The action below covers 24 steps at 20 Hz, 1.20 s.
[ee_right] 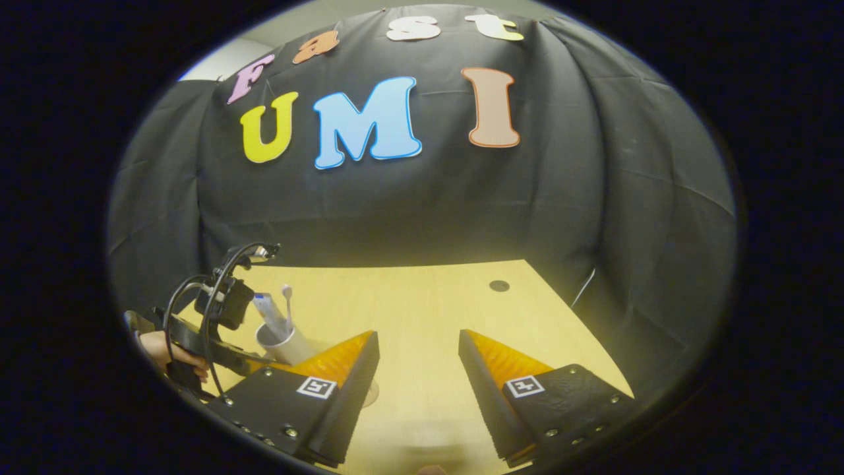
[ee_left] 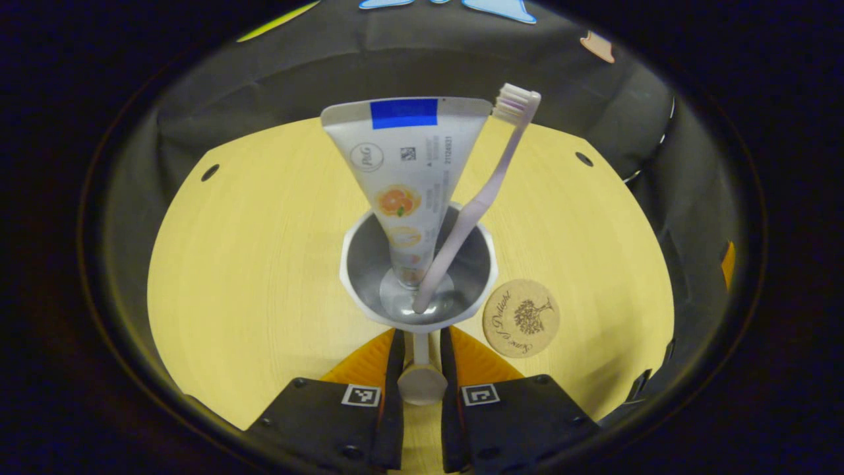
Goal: Put the toothbrush and toothpaste on the desktop into the cup, then pick up the cup and place it on the coaster on the desktop.
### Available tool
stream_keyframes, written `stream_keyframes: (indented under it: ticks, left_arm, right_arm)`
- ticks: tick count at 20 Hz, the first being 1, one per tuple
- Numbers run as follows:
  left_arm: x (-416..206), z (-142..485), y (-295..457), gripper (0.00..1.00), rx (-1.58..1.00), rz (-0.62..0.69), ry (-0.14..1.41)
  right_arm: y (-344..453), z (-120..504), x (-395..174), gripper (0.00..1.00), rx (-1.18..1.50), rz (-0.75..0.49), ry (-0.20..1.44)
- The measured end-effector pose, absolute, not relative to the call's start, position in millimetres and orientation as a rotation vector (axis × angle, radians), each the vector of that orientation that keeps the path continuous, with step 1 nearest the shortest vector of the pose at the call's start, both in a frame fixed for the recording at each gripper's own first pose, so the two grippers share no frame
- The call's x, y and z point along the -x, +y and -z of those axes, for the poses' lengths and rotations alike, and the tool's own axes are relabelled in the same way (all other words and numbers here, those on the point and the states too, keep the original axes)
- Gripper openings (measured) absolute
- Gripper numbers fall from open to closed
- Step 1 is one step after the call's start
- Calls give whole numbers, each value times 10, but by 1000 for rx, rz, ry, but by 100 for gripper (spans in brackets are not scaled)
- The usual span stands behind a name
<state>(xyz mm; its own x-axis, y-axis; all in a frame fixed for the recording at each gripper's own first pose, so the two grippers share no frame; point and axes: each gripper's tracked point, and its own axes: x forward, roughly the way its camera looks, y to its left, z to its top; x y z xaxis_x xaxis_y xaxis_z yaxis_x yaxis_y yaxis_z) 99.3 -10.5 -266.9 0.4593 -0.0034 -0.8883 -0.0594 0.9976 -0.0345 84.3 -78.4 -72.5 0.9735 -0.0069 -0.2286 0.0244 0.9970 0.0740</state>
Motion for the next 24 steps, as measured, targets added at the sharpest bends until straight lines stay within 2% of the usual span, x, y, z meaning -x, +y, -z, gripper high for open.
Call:
stream_keyframes:
  ticks: [12,24]
  left_arm:
    - [-907,2605,-935,30,-13,122,1093]
    - [-834,2786,-1141,30,-42,108,1152]
  right_arm:
    - [-973,708,-642,78,-106,49,219]
    - [-1232,769,-551,78,-143,86,231]
